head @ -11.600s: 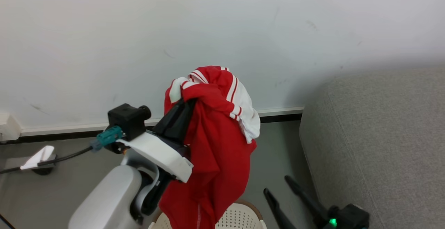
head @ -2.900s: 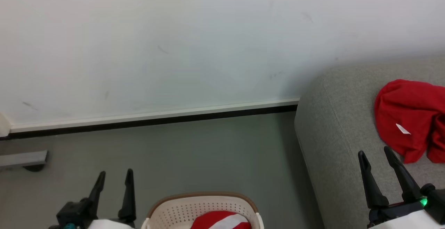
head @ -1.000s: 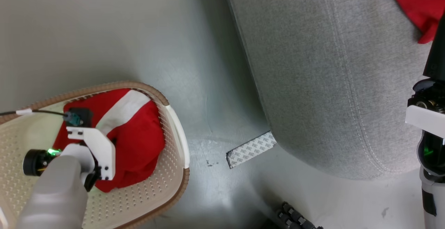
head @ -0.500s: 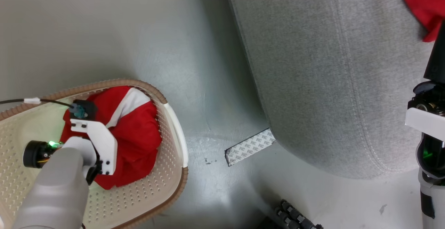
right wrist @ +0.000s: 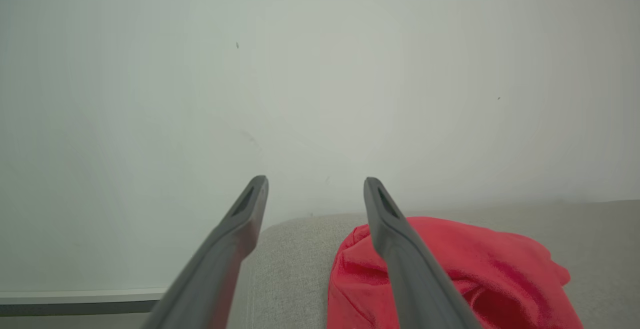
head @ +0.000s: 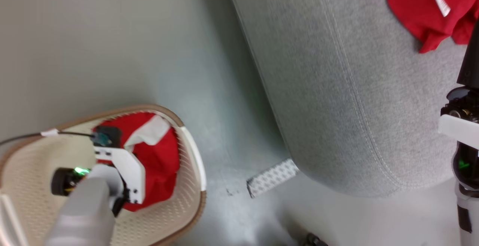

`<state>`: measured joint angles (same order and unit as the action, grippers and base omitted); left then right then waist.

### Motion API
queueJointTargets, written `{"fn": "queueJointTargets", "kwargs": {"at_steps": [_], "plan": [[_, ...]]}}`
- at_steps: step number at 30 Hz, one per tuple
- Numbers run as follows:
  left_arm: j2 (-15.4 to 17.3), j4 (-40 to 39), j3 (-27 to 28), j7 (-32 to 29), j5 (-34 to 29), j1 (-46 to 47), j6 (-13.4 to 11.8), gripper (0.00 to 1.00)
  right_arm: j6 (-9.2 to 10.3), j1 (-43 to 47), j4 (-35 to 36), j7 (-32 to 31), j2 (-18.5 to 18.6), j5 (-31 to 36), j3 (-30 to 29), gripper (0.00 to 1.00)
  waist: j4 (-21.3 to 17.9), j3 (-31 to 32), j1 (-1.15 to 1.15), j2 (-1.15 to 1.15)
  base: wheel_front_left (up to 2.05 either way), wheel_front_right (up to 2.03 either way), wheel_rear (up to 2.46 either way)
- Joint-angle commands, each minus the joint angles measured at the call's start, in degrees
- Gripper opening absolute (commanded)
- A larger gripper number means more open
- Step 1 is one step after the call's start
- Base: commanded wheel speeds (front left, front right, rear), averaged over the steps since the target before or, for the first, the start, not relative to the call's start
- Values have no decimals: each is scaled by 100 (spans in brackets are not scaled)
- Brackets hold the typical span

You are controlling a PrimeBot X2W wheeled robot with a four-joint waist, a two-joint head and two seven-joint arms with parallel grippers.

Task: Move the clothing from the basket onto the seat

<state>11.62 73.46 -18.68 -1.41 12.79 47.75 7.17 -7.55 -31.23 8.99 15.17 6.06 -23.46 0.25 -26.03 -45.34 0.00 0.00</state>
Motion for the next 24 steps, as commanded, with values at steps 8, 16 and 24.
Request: {"fn": "queueJointTargets", "kwargs": {"at_steps": [8, 16, 24], "plan": [[-523, -140, -442, 585, 307, -599, 32, 0, 13, 351, -234, -5, 389, 122, 1, 100, 742, 1417, 0, 0, 0, 0, 0], [-762, -618, -985, 1068, 1019, -1245, 33, 0, 13, 804, -531, -5, 717, 111, 55, 100, 1332, 2667, 0, 0, 0, 0, 0], [-622, -1267, -1522, 1423, 1667, -1778, 33, 0, 14, 1354, -821, -6, 894, 44, 98, 100, 1742, 3773, 0, 0, 0, 0, 0]]}}
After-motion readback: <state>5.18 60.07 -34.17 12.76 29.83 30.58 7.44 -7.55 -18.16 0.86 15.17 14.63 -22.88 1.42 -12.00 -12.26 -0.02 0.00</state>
